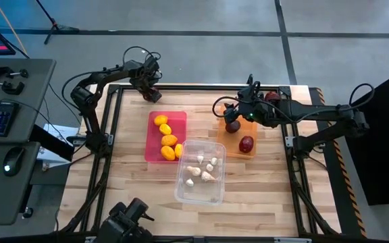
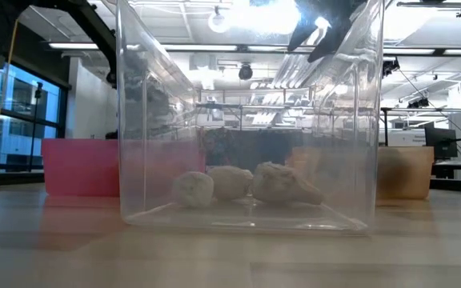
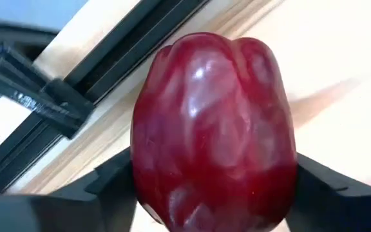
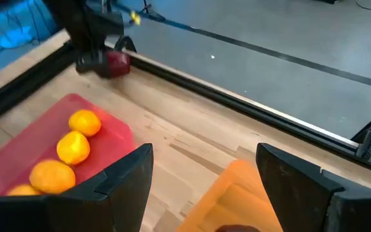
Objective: Sort produce into baskets
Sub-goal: Put the apple into the orange bin
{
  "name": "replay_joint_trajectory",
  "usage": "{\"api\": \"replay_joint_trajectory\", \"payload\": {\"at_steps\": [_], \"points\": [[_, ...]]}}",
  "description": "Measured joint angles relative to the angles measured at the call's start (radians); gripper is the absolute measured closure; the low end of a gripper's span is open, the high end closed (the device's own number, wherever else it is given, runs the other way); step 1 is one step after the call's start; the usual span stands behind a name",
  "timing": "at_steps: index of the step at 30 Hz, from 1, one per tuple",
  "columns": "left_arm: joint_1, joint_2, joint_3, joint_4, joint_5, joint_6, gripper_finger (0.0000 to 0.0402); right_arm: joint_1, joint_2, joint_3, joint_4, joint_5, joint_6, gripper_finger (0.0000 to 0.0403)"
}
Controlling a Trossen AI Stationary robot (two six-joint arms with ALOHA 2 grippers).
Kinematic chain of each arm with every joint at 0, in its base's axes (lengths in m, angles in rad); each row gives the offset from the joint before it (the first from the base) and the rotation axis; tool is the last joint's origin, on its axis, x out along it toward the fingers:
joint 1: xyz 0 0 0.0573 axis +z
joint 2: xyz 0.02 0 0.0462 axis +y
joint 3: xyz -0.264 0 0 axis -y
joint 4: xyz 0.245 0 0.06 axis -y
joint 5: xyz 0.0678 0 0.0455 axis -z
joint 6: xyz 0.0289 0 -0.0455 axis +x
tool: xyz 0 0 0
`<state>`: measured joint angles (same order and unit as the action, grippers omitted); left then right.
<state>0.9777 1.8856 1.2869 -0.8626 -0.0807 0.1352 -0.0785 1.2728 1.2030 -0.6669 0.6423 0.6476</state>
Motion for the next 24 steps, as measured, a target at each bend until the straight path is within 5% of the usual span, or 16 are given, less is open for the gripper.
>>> {"api": "replay_joint_trajectory", "payload": {"at_steps": [7,10,14,19,24], "points": [[-0.061,-0.224,0.000,0.048,0.198,-0.004,0.0138,0.001,-0.073,0.000,-0.078,-0.078,-0.084,0.0137],[-0.125,-0.360,0.000,0.161,0.309,-0.039,0.0137,0.000,-0.138,0.000,-0.119,-0.068,-0.065,0.0137],[-0.269,-0.466,0.001,0.350,0.333,-0.112,0.0120,0.000,-0.220,0.000,-0.138,0.001,-0.054,0.0137],[-0.489,-0.419,0.001,0.553,0.329,-0.217,0.0120,0.000,-0.279,0.000,-0.138,0.085,-0.054,0.0137],[-0.665,-0.213,0.000,0.766,0.323,-0.263,0.0120,0.000,-0.286,0.000,-0.138,0.120,-0.044,0.0137]]}}
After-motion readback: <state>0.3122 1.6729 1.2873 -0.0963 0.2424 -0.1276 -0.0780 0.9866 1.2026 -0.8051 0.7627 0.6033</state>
